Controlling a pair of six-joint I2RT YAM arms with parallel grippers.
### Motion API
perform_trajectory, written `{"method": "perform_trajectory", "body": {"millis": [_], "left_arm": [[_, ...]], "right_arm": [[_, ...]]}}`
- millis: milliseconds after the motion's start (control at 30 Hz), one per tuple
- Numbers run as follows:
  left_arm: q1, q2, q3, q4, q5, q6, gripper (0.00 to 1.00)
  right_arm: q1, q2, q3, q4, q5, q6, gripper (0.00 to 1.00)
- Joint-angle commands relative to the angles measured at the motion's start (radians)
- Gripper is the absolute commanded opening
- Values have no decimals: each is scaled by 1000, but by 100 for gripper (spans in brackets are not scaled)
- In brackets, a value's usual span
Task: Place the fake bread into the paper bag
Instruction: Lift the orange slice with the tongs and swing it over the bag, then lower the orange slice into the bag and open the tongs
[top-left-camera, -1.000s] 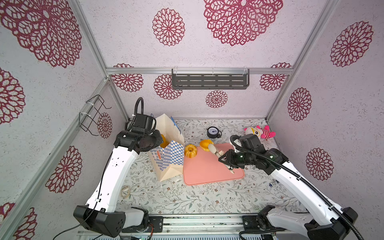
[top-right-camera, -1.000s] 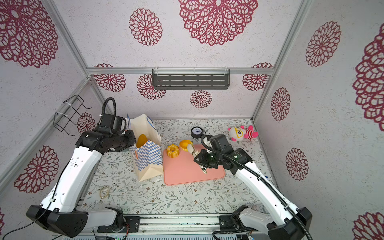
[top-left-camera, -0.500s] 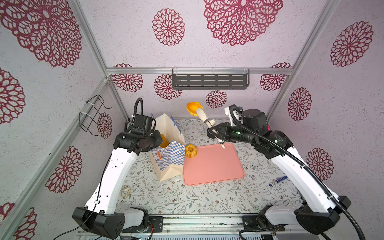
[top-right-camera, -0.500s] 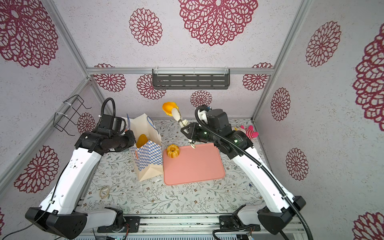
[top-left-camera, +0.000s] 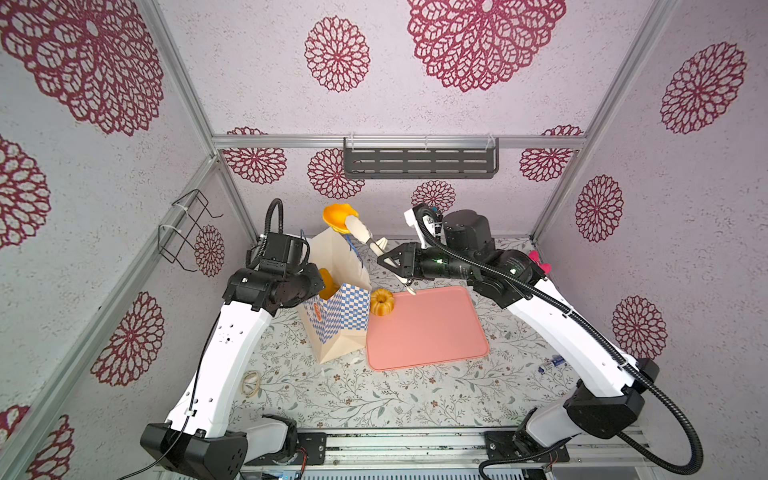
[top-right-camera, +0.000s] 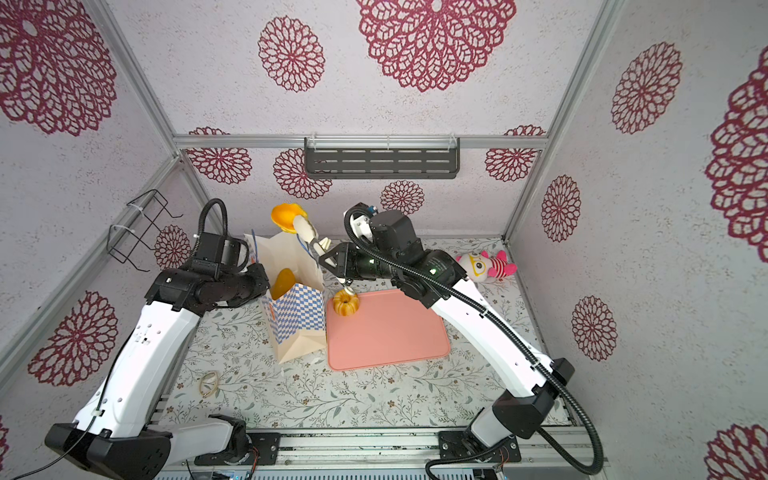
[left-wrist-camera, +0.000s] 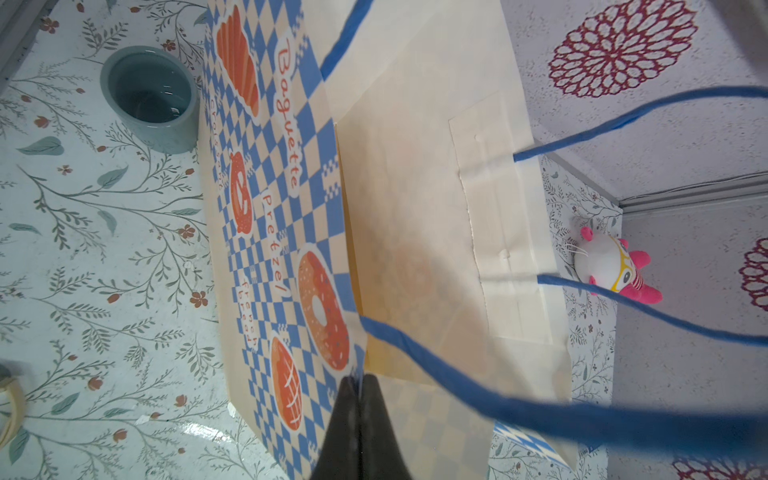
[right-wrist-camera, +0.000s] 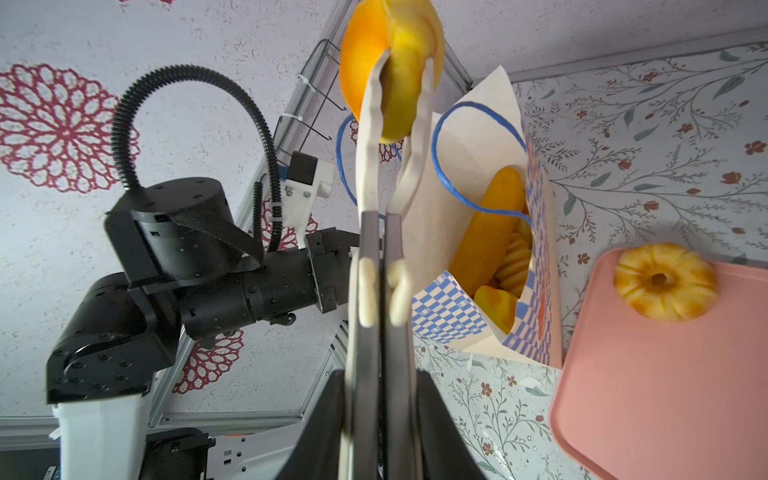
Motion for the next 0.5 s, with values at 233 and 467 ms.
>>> {"method": "perform_trajectory", "body": {"millis": [233,467], "left_arm": [[2,-15,-11,45,-4,-18,0],[2,-15,-9,47,-7,-16,0]], "right_arm": [[24,107,164,-170,8,-91,0],[39,200,251,-337,25,-161,0]]}}
